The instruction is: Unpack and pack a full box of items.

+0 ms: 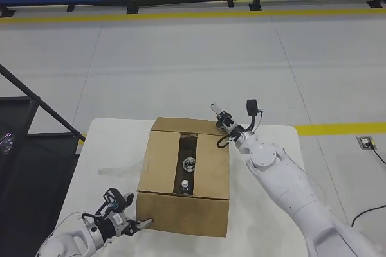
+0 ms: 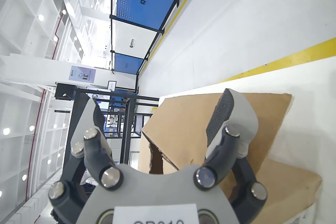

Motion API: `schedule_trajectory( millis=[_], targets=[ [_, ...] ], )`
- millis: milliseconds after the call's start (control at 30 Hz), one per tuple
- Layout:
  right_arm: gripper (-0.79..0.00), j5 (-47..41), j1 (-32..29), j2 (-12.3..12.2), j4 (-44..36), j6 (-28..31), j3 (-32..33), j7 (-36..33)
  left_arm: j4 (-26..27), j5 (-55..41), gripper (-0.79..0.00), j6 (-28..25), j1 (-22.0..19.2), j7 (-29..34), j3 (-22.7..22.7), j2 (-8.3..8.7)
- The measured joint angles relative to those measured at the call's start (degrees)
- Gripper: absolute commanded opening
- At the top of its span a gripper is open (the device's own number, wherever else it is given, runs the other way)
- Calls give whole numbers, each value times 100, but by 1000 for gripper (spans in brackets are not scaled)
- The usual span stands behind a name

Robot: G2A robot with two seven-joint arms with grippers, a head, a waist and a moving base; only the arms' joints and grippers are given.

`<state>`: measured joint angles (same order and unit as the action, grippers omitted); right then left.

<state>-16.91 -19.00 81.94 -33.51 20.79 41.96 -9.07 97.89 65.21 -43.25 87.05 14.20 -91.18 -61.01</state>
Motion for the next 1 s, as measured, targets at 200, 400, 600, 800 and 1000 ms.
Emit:
schedule_trajectory(
  millis=[200, 400, 600, 800, 1000],
  targets=[
    [0, -368, -162, -71, -350, 858, 372, -660, 108, -17, 0, -18, 84, -189, -39, 20],
    [0, -1028, -607, -369, -1556, 527, 808, -3201, 351, -116, 0, -9, 375, -806, -463, 54],
    [0, -714, -1016, -598, -2500, -523, 1008, -4533, 110, -525, 0, 176, 478, -1254, -778, 57],
    [0, -345, -1241, -586, -2940, -1087, 915, -4047, -287, -922, 0, 992, 216, -1119, -653, 7],
    [0, -609, -1251, -463, -2824, -1215, 823, -3633, -723, -1084, 0, 1933, -329, -937, -72, -99]
  ],
)
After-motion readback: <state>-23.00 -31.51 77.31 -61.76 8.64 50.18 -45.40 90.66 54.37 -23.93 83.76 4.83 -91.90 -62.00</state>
